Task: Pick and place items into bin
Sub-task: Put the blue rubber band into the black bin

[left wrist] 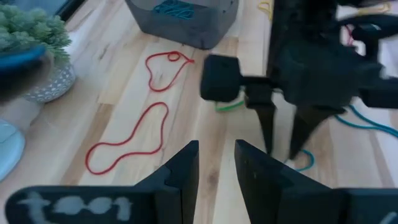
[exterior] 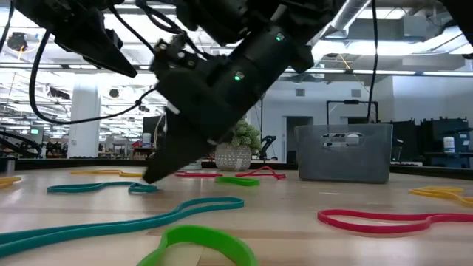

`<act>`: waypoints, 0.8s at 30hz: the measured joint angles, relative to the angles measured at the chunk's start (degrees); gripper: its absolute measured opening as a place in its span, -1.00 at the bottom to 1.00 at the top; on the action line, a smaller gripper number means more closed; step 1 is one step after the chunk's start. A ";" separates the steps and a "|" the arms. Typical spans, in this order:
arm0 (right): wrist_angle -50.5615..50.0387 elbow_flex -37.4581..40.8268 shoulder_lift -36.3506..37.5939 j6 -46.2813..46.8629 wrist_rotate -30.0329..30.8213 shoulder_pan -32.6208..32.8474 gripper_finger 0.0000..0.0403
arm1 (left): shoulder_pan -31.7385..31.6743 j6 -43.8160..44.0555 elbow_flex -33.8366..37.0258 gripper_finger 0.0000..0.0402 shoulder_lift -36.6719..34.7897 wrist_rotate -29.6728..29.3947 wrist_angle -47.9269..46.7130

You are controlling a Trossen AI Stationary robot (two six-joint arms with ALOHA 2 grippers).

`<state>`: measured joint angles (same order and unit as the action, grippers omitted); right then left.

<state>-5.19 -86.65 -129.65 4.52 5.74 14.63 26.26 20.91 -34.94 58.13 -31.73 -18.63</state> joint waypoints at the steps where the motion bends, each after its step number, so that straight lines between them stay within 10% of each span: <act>1: -0.41 -0.30 -0.22 0.01 0.14 0.02 -0.45 | 0.11 0.00 0.00 -0.53 0.00 -0.45 0.00; 24: -1.66 -1.20 -1.76 4.67 1.33 0.39 -0.45 | 0.22 -0.04 0.00 -0.53 0.00 -0.65 -0.09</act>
<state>-6.85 -87.85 -131.41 9.19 7.07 15.03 26.48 20.86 -34.94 58.13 -32.38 -18.72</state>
